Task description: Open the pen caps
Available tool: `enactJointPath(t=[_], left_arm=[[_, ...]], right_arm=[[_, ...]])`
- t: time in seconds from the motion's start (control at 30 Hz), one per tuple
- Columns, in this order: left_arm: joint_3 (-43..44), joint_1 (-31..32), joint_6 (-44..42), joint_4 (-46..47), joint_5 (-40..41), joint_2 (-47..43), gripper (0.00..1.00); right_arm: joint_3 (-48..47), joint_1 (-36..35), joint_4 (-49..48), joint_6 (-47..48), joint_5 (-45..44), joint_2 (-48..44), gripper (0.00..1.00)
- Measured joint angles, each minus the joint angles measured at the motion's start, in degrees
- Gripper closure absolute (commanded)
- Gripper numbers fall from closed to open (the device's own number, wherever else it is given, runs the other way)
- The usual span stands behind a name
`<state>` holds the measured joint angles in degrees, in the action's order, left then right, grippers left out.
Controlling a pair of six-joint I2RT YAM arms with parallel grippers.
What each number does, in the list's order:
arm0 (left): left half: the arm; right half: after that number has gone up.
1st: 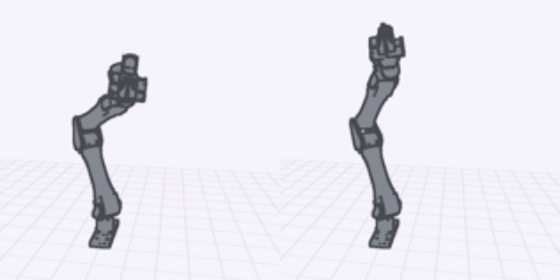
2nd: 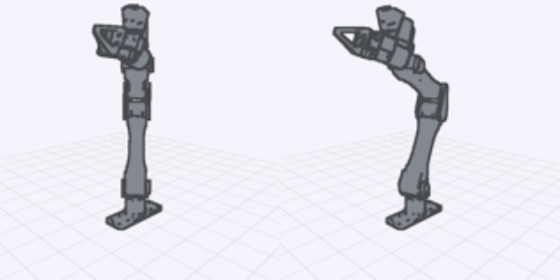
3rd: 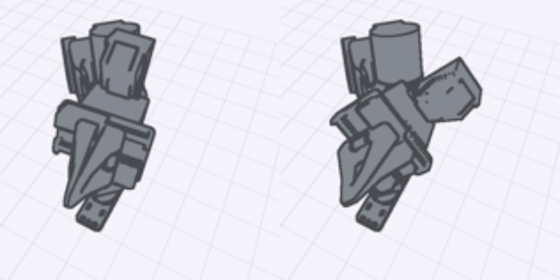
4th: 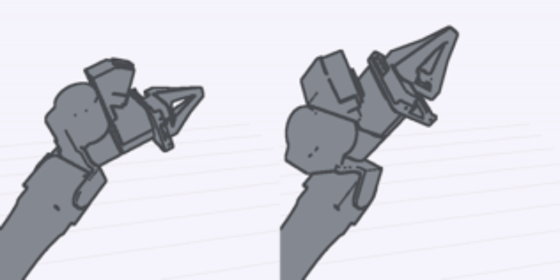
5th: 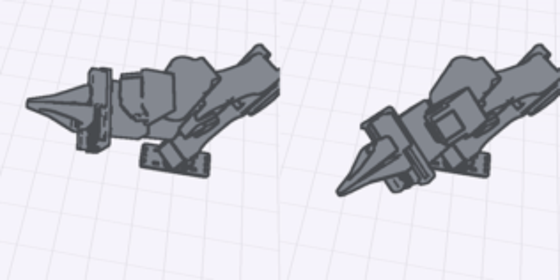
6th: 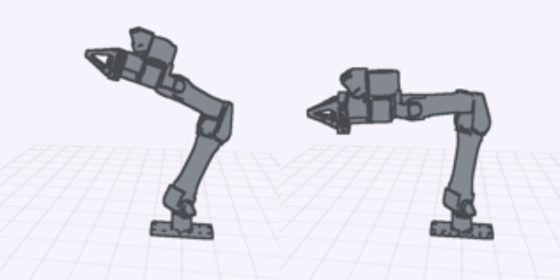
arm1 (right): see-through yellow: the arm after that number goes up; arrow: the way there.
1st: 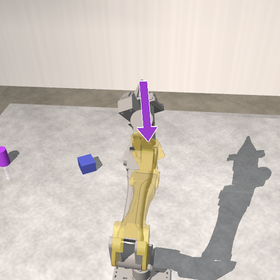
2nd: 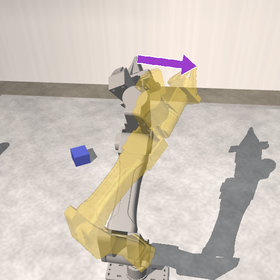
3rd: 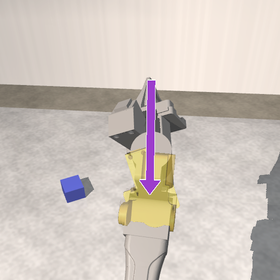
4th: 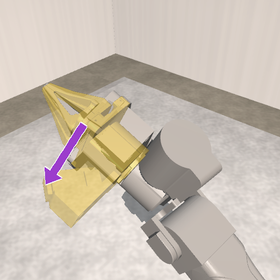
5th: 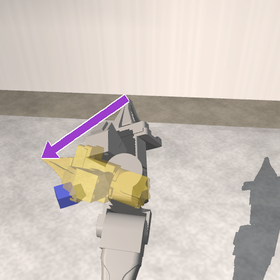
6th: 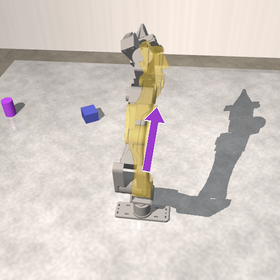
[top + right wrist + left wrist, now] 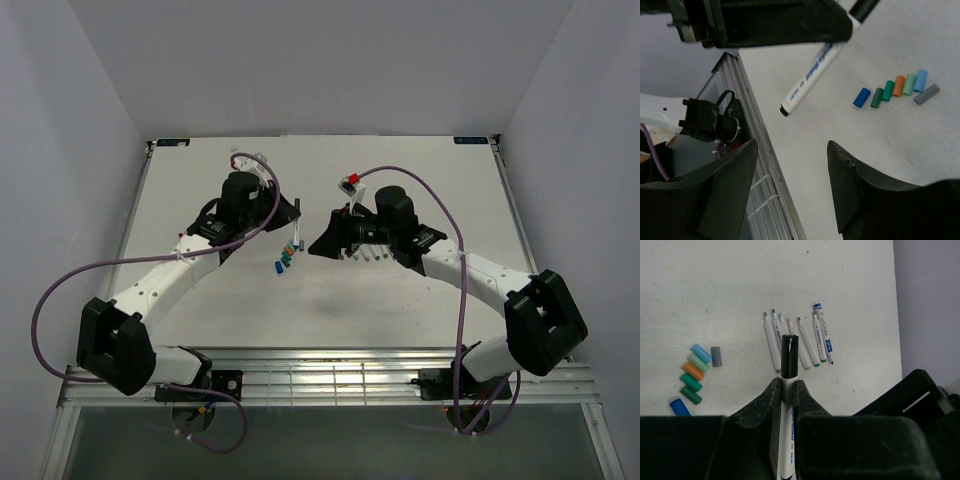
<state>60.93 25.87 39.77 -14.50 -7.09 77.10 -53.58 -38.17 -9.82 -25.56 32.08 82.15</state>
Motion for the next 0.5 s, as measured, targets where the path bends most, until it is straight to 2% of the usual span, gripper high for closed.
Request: enactJointPath(t=[0.23,0.43,0.5], left_arm=[[-2.7,9.4,4.5,0.1,7.9,-3.3,1.0],[-3.6,11.1,8.5,0.9,12.7,-4.9,1.0],[-4.0,11.6,9.7,1.1,13.9,-4.9,1.0]], right_arm=[[4.9,0.0,-12.4,-7.8,2.9,0.1,0.36],[6.6,0.0,-20.8,-12.5,3.3,1.4,0.41],[6.8,0.0,-22.0,-13.3,3.2,2.1,0.46]])
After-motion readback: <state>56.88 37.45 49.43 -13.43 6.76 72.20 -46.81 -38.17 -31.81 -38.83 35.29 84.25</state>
